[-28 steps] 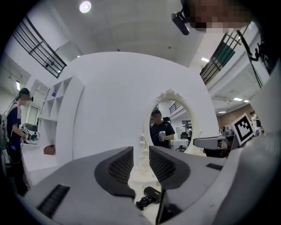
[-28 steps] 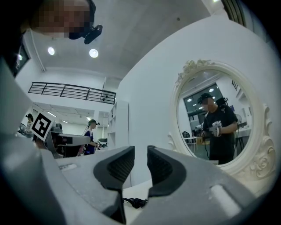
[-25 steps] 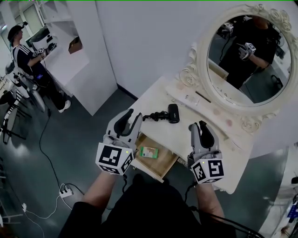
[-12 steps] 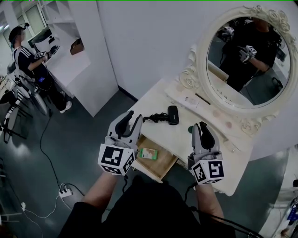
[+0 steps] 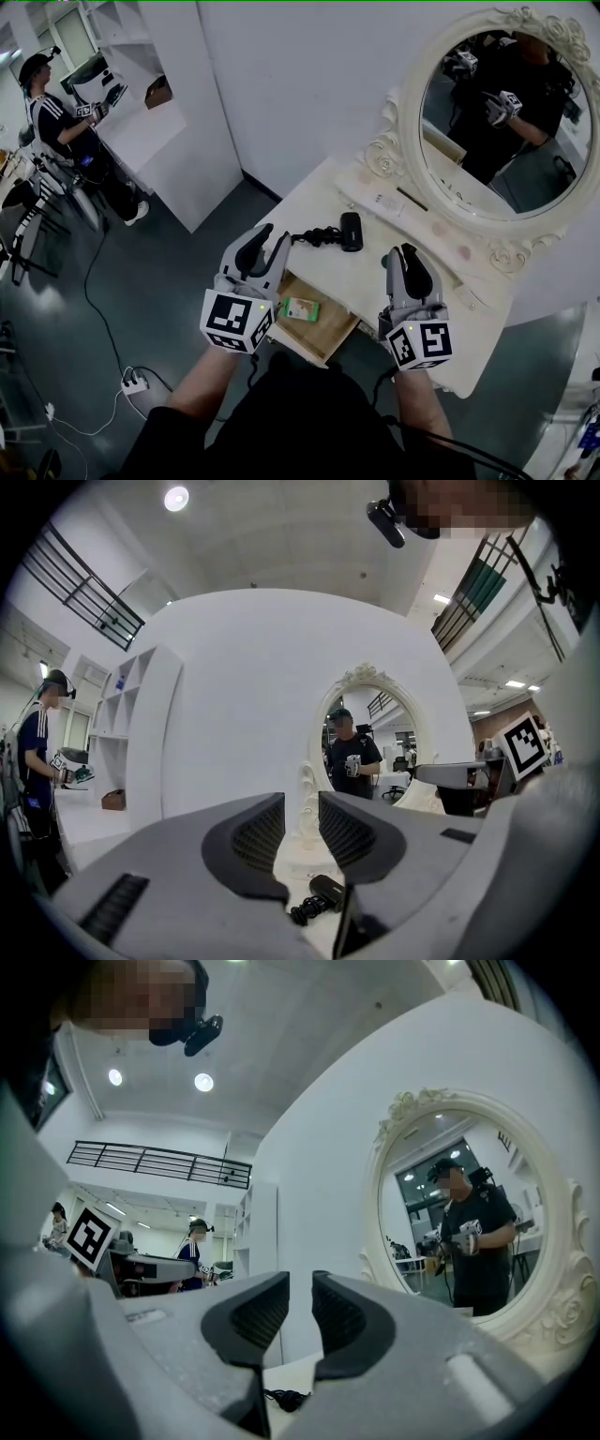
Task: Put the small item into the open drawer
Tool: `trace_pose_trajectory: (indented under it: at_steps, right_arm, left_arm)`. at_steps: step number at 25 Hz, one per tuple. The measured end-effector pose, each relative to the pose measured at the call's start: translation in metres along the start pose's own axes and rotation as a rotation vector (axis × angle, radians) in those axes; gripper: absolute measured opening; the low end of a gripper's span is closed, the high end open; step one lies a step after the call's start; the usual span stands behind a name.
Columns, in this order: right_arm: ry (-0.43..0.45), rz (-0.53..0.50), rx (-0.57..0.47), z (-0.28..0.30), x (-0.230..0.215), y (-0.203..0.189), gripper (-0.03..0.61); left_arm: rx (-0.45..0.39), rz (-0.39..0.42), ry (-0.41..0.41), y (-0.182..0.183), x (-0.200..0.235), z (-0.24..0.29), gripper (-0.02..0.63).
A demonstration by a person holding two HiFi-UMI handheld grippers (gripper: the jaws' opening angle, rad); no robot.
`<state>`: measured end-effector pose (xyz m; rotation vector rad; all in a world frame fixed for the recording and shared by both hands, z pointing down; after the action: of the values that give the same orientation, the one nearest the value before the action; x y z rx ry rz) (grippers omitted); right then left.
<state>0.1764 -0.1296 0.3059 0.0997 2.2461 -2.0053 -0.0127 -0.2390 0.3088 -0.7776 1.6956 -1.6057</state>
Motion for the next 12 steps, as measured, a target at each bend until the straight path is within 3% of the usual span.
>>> trace_pose_trajectory:
  at_steps: [12]
  right_arm:
    - [0.026,0.011,0.008,0.0049,-0.0103,-0.0017,0.064]
  left_arm:
    - [0.016,0.003,0.015,-0.0047,-0.0078,0.0081,0.112]
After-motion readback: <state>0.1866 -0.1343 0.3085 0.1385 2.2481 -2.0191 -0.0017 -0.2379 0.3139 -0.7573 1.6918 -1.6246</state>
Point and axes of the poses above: the fingertips, and each gripper's own axes: z forward along the fingers, x to its left, y out of its top, the point moved 2 cm from there along -z, backward along the fingers, and after that the axes turned 5 degrees about z, right-handed, at the moved point
